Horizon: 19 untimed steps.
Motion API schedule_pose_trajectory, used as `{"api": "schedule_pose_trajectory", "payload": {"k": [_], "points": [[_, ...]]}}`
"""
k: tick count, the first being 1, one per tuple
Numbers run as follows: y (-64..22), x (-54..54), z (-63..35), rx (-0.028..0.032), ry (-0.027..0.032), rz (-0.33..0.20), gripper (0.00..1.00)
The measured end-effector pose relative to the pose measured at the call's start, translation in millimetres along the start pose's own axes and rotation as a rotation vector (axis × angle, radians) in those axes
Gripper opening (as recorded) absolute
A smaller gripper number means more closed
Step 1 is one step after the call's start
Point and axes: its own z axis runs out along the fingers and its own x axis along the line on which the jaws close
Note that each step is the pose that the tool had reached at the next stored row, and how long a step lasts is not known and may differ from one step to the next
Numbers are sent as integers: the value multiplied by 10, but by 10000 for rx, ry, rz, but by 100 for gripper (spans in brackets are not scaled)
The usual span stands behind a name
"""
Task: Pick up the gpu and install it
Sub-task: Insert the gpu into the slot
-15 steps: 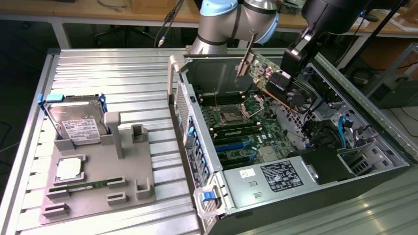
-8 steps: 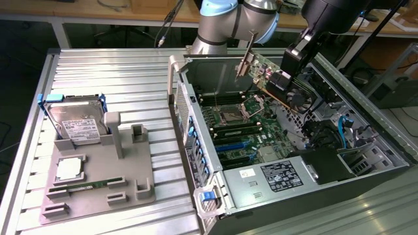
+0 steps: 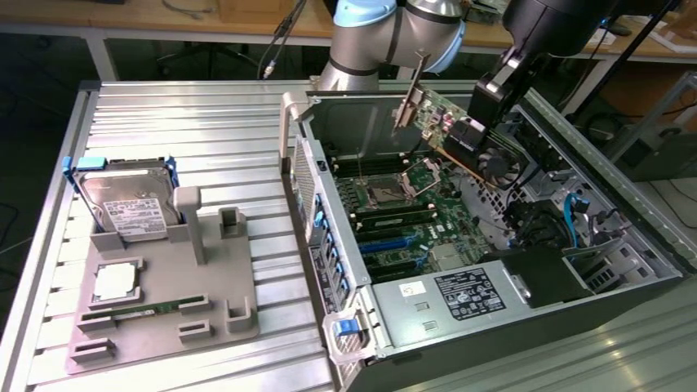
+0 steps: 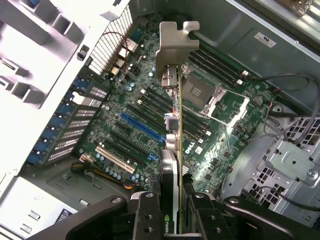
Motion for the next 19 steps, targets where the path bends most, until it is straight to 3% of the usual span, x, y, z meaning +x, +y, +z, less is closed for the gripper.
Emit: {"api": "schedule_pose_trajectory", "payload": {"k": [19], "points": [[0, 0, -1, -7, 36, -916, 27]]}}
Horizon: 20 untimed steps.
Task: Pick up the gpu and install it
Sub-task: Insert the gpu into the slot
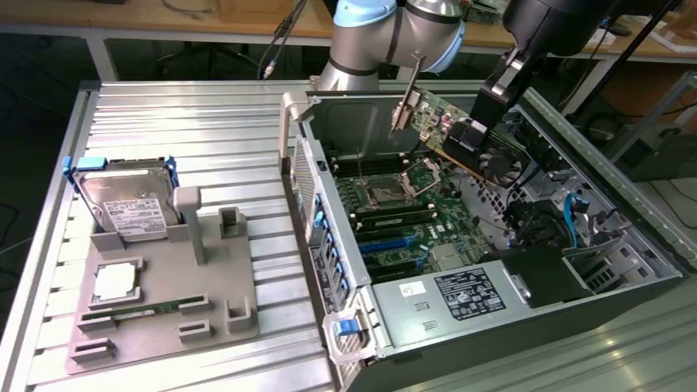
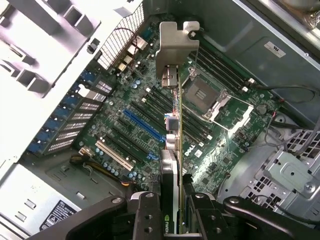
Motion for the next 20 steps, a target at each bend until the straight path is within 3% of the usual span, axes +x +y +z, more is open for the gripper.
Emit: {"api": "schedule_pose_trajectory", "payload": {"k": [20], "points": [[0, 0, 0, -10, 42, -1096, 27]]}}
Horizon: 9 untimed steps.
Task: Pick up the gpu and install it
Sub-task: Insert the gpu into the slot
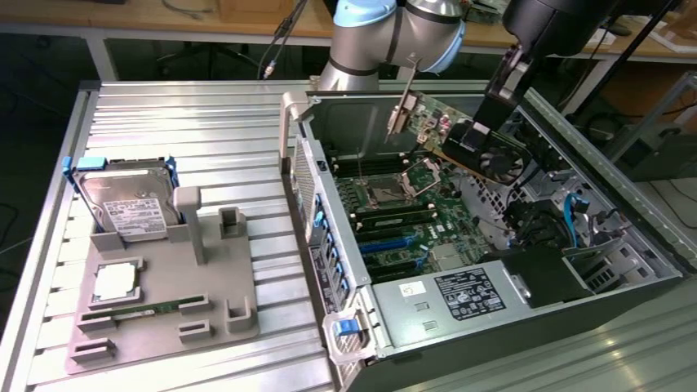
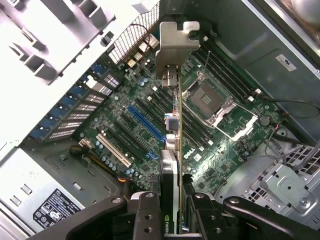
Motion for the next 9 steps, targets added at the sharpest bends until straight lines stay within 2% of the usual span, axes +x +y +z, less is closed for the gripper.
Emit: {"api": "schedule_pose_trajectory", "payload": {"k": [9], "points": [[0, 0, 0, -3, 16, -402, 27]]}}
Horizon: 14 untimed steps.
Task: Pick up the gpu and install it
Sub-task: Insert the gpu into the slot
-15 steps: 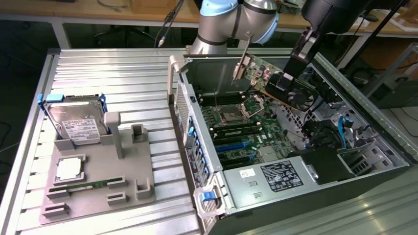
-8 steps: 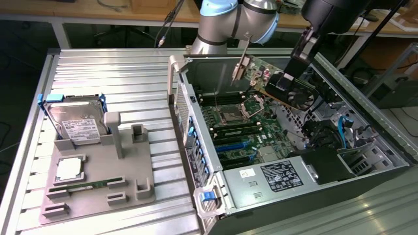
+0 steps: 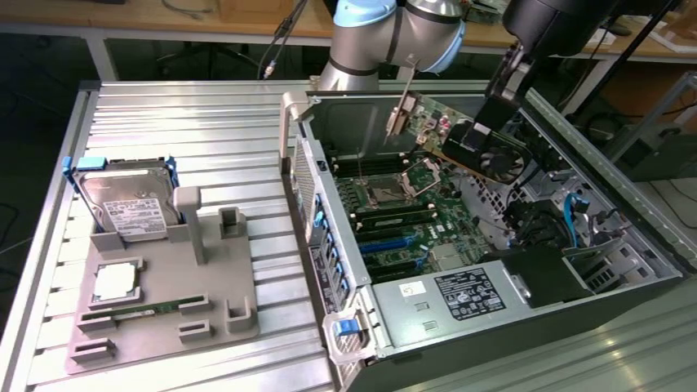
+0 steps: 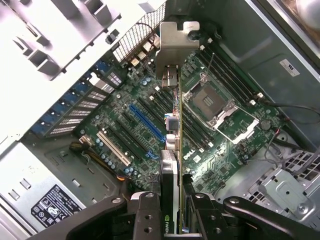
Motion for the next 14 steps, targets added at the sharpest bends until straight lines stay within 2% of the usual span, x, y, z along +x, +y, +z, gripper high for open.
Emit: {"api": "schedule_pose_trajectory", "payload": {"k": [14], "points": [[0, 0, 0, -5, 26, -648, 27]]}}
